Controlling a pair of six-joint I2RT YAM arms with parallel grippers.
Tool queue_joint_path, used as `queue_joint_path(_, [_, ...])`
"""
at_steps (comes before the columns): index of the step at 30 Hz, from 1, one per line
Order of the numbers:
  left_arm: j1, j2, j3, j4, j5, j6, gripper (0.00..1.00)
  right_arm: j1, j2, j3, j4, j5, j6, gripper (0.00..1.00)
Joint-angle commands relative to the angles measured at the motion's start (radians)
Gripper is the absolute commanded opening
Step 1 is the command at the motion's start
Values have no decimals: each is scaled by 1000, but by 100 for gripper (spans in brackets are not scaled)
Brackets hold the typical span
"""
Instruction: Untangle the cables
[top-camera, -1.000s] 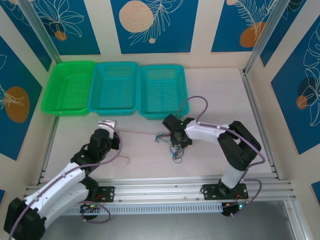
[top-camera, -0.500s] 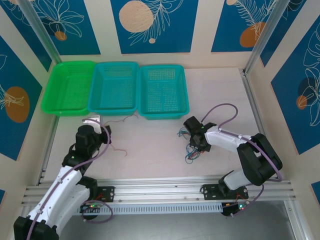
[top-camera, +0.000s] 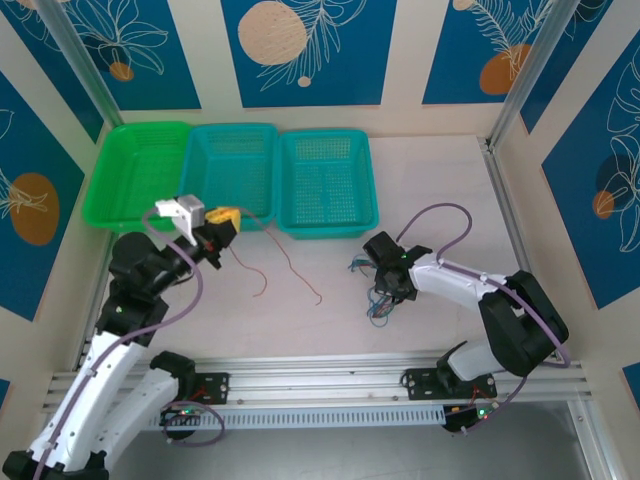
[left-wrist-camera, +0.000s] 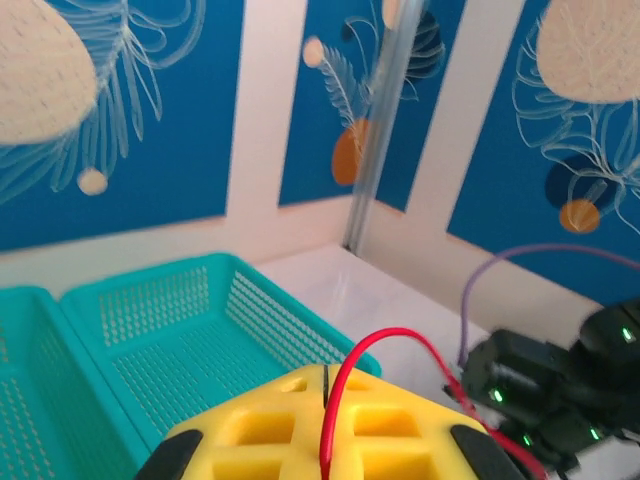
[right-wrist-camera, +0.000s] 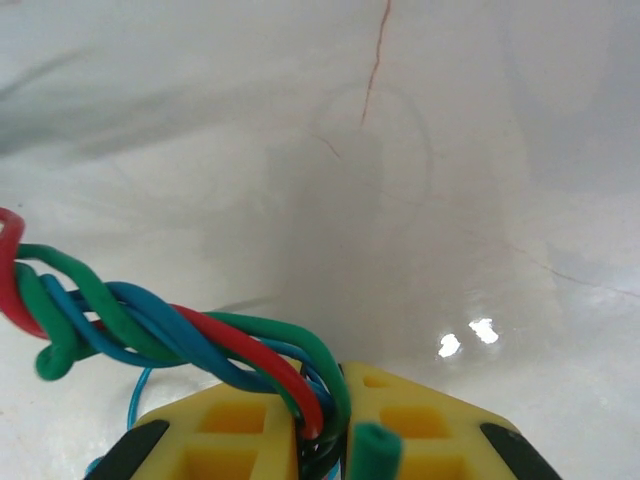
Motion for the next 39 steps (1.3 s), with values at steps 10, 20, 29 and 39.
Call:
queue_joint_path(10, [168, 492, 515, -142, -565, 227, 0, 24, -106, -13, 12, -4, -14, 16])
queue_joint_path(20, [487, 836, 713, -177, -510, 51, 0, 29, -184, -30, -14, -27, -61, 16])
queue_joint_path(29, [616, 1023, 720, -181, -476, 17, 40, 25, -291, -54, -51, -33, -66, 16])
queue_joint_path(39, [627, 879, 637, -169, -340, -160, 70, 15, -313, -60, -23, -63, -80, 16])
